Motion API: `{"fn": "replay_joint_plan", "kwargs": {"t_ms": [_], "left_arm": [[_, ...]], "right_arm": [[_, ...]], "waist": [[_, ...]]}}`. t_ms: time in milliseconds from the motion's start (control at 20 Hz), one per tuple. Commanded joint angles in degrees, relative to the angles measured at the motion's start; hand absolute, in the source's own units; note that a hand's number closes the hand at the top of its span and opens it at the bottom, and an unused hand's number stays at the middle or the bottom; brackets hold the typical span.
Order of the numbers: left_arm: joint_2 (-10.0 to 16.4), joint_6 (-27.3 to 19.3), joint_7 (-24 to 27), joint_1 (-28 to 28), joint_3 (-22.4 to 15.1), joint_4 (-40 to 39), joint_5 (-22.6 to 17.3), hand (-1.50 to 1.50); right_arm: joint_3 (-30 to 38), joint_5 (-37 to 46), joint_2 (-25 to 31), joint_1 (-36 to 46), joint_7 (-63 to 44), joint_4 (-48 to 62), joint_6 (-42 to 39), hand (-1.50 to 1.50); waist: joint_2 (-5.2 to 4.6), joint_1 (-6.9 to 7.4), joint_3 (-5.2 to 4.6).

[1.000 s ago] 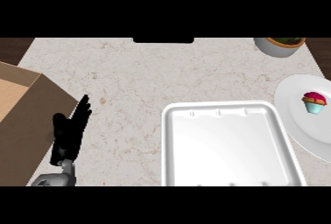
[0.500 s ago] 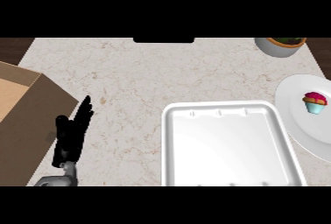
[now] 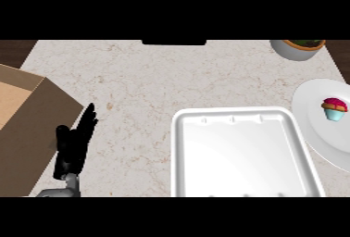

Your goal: Pick the cupcake from the tray and place it in the plate

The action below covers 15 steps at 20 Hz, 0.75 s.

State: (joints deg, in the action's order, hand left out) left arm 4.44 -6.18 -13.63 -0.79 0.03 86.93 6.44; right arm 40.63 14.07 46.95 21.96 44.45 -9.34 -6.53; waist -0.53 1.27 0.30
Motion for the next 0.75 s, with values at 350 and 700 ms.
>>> {"fn": "replay_joint_plan", "kwargs": {"t_ms": [350, 700], "left_arm": [[0.31, -0.25, -1.8, -2.99, 0.89, -0.74, 0.17, 0.0], [0.55, 1.46, 1.83, 0.99, 0.45, -0.13, -0.65, 0.0]], "right_arm": [[1.91, -2.69, 0.85, -4.15, 0.95, 1.05, 3.6, -1.5], [1.66, -2.4, 2.06, -2.86, -0.97, 1.02, 5.24, -1.5]], "waist": [[0.04, -0.36, 0.0], [-0.07, 0.49, 0.11]]}}
